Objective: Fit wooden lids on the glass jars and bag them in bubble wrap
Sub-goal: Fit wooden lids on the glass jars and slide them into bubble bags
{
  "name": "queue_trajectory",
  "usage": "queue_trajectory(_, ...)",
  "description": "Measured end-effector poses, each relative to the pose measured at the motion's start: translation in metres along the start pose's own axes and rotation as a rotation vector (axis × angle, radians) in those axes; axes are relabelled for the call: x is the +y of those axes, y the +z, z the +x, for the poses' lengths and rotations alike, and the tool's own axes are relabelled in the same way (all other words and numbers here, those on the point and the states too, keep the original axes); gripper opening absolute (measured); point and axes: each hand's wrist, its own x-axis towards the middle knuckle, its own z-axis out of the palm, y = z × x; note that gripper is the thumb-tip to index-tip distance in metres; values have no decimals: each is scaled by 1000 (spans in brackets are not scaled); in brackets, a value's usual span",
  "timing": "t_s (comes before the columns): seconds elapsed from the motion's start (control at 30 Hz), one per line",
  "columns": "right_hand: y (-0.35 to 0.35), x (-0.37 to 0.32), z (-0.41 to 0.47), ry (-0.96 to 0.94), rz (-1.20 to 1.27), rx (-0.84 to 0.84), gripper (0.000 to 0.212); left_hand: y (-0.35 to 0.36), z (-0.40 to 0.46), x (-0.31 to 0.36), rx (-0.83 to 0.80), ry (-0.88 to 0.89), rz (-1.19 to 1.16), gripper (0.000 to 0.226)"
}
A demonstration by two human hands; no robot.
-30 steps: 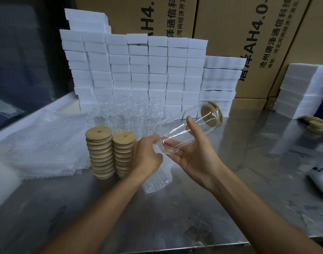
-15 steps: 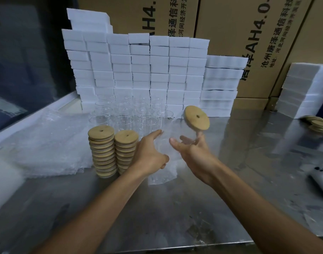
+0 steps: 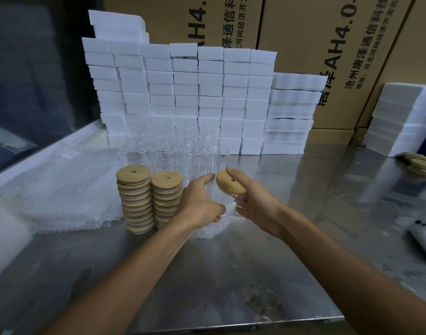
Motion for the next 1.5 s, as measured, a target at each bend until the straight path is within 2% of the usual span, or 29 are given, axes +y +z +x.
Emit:
queue_trajectory(0.13, 0, -2, 0, 7, -138, 59, 55, -2, 0, 3, -8, 18, -20, 90)
queue_trajectory(0.27, 0, -11, -2, -112, -331, 127, 31, -7, 2, 11, -1, 14, -68, 89)
queue_trajectory(0.4, 1, -25, -5, -211, -519, 245, 38, -16, 7, 23, 0, 15, -140, 86)
queue_trajectory(0.5, -2, -35, -7, -283, -555, 289, 31, -24, 11, 32, -22, 24, -203, 81)
queue_trajectory(0.6, -5, -48, -10, -315, -509, 306, 22, -34, 13, 38, -33, 13, -314, 77)
queue_trajectory(0.7, -8, -51, -13, -367, -362, 331, 33, -41, 14, 39, -24, -15, -392, 67)
queue_trajectory(0.73, -8, -50, -14, -405, -293, 356, 28, -42, 14, 39, -27, -21, -411, 65)
queue_trajectory(0.83, -10, -40, -16, -500, -74, 457, 13, -40, 12, 37, -54, -26, -394, 61)
queue_trajectory(0.93, -17, -23, -13, -459, 19, 606, 18, -36, 10, 33, -68, -8, -339, 59)
queue_trajectory(0.97, -20, -19, -13, -407, 22, 599, 21, -35, 10, 32, -63, 4, -321, 59)
queue_trajectory(1.07, -27, -8, -14, -237, -91, 421, 39, -35, 12, 32, -46, 21, -284, 57)
queue_trajectory(1.17, -25, -6, -13, -188, -222, 327, 24, -31, 12, 32, -53, 56, -264, 53)
queue_trajectory(1.27, -24, -12, -9, -229, -77, 346, 18, -23, 11, 29, -11, 106, -274, 42)
queue_trajectory(1.3, -23, -16, -7, -223, 0, 344, 18, -20, 10, 26, 9, 129, -243, 50)
queue_trajectory(1.43, -21, -23, -6, -180, 198, 310, 9, -7, 5, 7, -59, 235, -69, 115)
queue_trajectory(1.5, -20, -23, -7, -170, 275, 273, 13, 1, 6, -1, -39, 289, 18, 121)
